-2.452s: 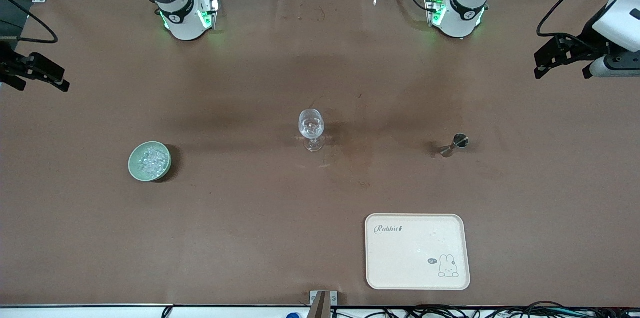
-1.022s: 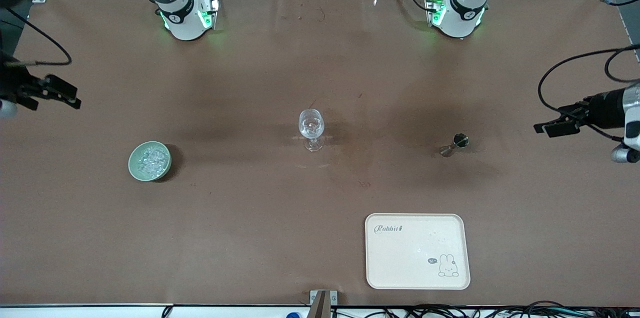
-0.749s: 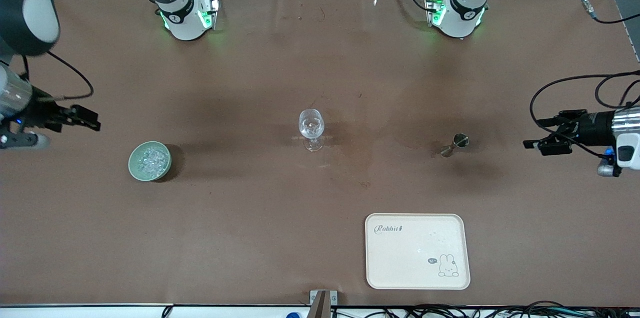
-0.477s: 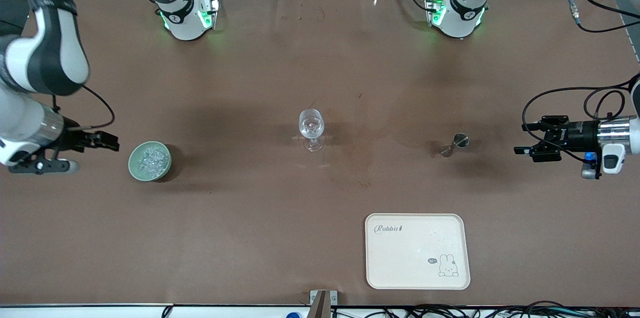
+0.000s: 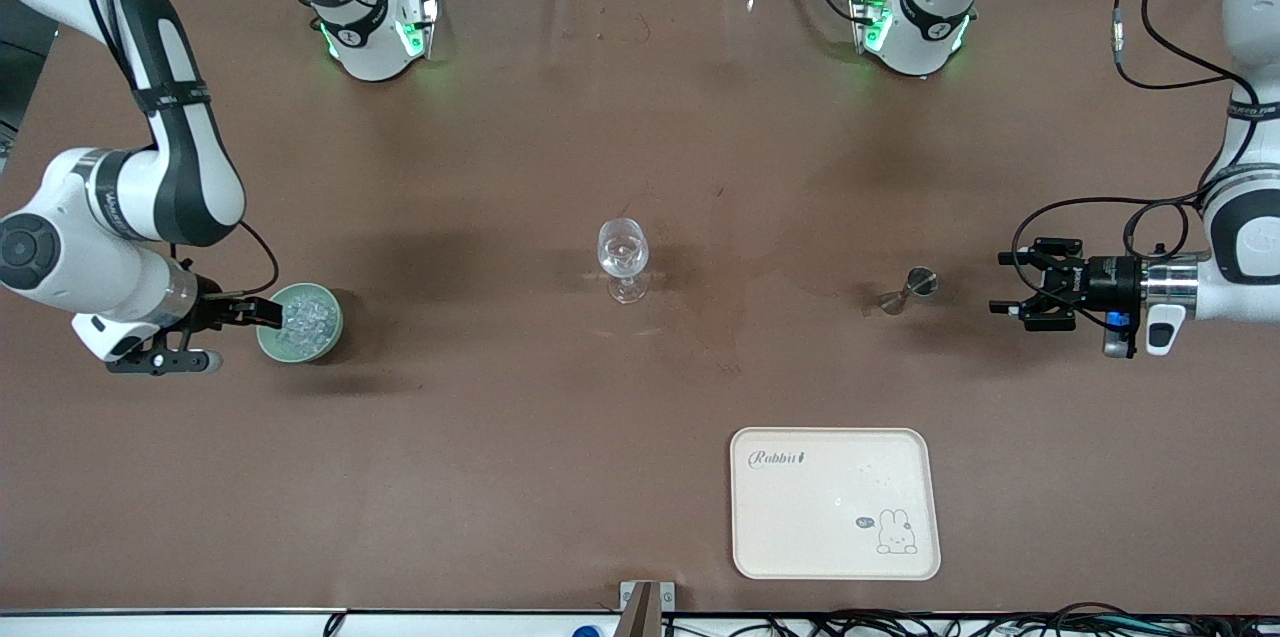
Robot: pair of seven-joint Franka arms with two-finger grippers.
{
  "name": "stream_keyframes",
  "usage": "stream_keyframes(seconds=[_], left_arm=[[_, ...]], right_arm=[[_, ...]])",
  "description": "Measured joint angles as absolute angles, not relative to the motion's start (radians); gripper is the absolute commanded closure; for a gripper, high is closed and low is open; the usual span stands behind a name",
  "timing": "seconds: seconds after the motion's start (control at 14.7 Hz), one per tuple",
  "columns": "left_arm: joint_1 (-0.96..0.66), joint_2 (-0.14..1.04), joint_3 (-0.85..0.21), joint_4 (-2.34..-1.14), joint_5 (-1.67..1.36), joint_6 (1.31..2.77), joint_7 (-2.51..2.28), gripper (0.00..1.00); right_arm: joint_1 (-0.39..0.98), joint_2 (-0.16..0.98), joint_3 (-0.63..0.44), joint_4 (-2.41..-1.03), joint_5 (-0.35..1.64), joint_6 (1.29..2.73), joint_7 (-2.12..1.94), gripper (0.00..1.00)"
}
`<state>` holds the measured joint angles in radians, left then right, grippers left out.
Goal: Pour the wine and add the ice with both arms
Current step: 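Grasp an ice cube with the right gripper while the left gripper grasps the jigger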
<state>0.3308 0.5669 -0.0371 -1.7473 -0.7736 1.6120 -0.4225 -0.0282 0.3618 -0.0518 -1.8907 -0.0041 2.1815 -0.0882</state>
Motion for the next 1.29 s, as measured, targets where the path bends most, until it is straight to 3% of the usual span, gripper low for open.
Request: stream_keyframes(seconds=[0.27,0.61,1.29], left_arm=[[0.331,0.639,-0.037,-1.752,-0.841,1.612,-0.431,0.05],[0.335,0.703,-0.037,-1.752,-0.874,1.613,-0.570,0.07],[0.323,0.771,-0.055,-1.754,-0.904,1.612,-0.570,0.14]], right_arm=[[-0.027,0.397,-0.051,-1.953,-0.004,2.299,-0.082,0.15],[-0.023,0.423,-0.047,-1.972,-0.004,2.340,-0.072,0.21],[0.000,0.425,-0.044,-2.034,-0.004,2.394,-0.038,0.24]])
